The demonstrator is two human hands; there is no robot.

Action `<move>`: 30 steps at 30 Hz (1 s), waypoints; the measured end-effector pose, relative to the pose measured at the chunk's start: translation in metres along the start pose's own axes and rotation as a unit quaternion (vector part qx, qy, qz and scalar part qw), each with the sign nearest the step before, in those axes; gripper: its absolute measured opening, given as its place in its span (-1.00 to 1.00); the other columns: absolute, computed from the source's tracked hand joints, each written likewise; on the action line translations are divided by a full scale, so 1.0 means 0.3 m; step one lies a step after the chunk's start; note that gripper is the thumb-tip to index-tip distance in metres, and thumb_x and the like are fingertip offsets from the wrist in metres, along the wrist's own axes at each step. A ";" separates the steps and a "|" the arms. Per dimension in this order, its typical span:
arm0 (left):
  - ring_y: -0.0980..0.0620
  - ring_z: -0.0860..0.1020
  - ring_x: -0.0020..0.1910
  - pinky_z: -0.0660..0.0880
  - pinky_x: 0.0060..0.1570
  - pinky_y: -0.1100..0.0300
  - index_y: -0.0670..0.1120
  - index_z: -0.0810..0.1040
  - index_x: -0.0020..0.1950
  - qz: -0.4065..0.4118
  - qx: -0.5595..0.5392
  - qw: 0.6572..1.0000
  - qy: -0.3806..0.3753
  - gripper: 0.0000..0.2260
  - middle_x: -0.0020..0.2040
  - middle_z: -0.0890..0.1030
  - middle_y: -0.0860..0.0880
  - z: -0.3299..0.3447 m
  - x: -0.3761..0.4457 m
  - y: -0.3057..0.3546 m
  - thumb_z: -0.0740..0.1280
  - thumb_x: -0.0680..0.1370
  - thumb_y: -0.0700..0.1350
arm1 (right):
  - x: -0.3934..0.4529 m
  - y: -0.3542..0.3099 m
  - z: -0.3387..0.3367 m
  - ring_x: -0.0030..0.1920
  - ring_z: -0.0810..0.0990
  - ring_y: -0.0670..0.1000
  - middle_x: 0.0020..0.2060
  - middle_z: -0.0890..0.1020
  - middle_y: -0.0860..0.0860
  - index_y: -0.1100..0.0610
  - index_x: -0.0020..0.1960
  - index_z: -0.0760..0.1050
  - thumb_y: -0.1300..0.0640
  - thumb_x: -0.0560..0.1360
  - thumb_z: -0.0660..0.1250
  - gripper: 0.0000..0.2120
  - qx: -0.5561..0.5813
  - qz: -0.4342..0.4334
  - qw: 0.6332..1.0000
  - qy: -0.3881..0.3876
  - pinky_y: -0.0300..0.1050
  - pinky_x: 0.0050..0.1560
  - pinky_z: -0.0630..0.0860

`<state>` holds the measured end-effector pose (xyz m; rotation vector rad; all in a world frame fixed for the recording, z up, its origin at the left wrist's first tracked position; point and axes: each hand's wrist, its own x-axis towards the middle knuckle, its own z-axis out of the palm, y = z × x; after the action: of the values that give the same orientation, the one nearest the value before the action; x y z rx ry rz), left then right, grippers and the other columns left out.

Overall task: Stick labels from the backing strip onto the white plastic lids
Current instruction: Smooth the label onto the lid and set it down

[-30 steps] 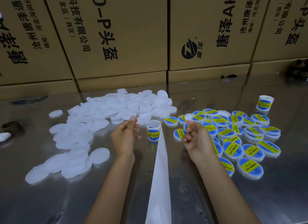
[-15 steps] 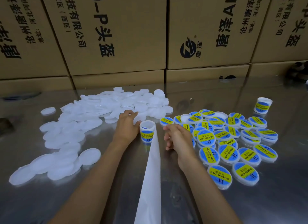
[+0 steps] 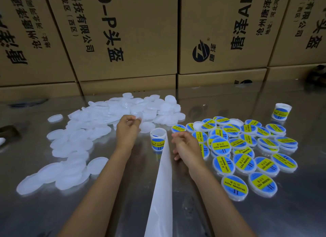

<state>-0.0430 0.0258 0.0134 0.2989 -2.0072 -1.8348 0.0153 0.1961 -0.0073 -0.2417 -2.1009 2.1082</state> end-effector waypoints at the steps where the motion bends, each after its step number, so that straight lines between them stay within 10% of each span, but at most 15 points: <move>1: -0.03 0.67 -0.19 0.57 -0.13 0.23 -0.07 0.53 -0.04 -0.026 -0.043 0.999 -0.002 -0.95 -0.03 0.61 -0.07 -0.011 -0.016 0.023 0.36 0.60 -0.14 | 0.001 0.004 0.003 -0.34 0.51 -0.02 -0.15 0.58 0.03 0.04 0.01 0.55 0.20 0.57 0.24 -0.87 -0.026 -0.011 1.000 0.000 -0.15 -0.45 0.50; 5: 0.00 0.63 -0.25 0.63 -0.18 0.11 -0.09 0.60 -0.02 -0.081 -0.139 0.986 -0.039 -0.93 0.03 0.59 -0.13 -0.043 -0.095 0.095 0.34 0.60 -0.13 | 0.003 0.020 0.011 -0.02 0.58 0.06 0.14 0.61 -0.01 0.02 0.28 0.50 0.10 0.62 0.22 -0.74 -0.133 -0.065 0.989 -0.009 0.13 0.05 0.58; 9: -0.13 0.56 -0.17 0.50 -0.43 0.15 -0.24 0.56 0.23 -0.165 -0.158 0.966 -0.123 -0.75 0.15 0.58 -0.24 -0.044 -0.168 0.094 0.31 0.59 -0.15 | 0.003 0.023 0.011 0.32 0.51 0.00 0.31 0.56 -0.04 0.02 0.42 0.44 0.09 0.65 0.17 -0.65 -0.174 -0.077 0.981 -0.046 -0.03 0.34 0.42; 16: -0.16 0.57 0.01 0.59 -0.29 0.12 -0.16 0.59 0.04 -0.153 -0.166 0.969 -0.096 -0.91 0.13 0.57 -0.19 -0.017 -0.205 0.044 0.31 0.60 -0.19 | 0.012 0.030 0.009 -0.23 0.52 -0.10 -0.06 0.62 -0.10 0.06 0.29 0.53 0.21 0.59 0.22 -0.70 -0.142 -0.080 0.986 -0.019 -0.14 -0.17 0.48; 21: -0.13 0.58 0.05 0.61 -0.28 0.15 -0.13 0.56 0.00 -0.125 -0.164 0.976 -0.074 -0.94 0.17 0.56 -0.18 -0.020 -0.199 0.033 0.31 0.61 -0.19 | 0.003 0.031 0.011 0.07 0.60 0.01 0.00 0.64 -0.03 0.04 0.33 0.52 0.18 0.58 0.28 -0.67 -0.195 -0.091 0.975 -0.055 -0.03 0.20 0.51; 27: 0.00 0.55 -0.05 0.59 -0.29 0.17 -0.11 0.54 -0.03 -0.100 -0.162 0.981 -0.048 -0.93 0.11 0.53 -0.11 -0.017 -0.182 0.027 0.29 0.62 -0.21 | -0.005 0.040 0.017 -0.06 0.52 -0.09 -0.15 0.53 -0.14 0.00 0.17 0.57 0.12 0.50 0.41 -0.76 -0.219 -0.126 0.967 -0.039 -0.35 -0.13 0.37; 30: -0.06 0.55 -0.01 0.59 -0.28 0.16 -0.12 0.54 -0.05 -0.108 -0.174 0.977 -0.056 -0.92 0.11 0.53 -0.12 -0.017 -0.182 0.022 0.28 0.62 -0.22 | -0.002 0.044 0.029 0.03 0.53 -0.10 0.02 0.58 -0.11 0.02 0.20 0.54 0.05 0.45 0.48 -0.66 -0.222 -0.118 0.968 -0.024 -0.26 0.01 0.39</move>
<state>0.0087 0.0449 0.0121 0.3264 -1.7334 -2.3434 0.0140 0.1873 -0.0206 0.0134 -2.4684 1.5115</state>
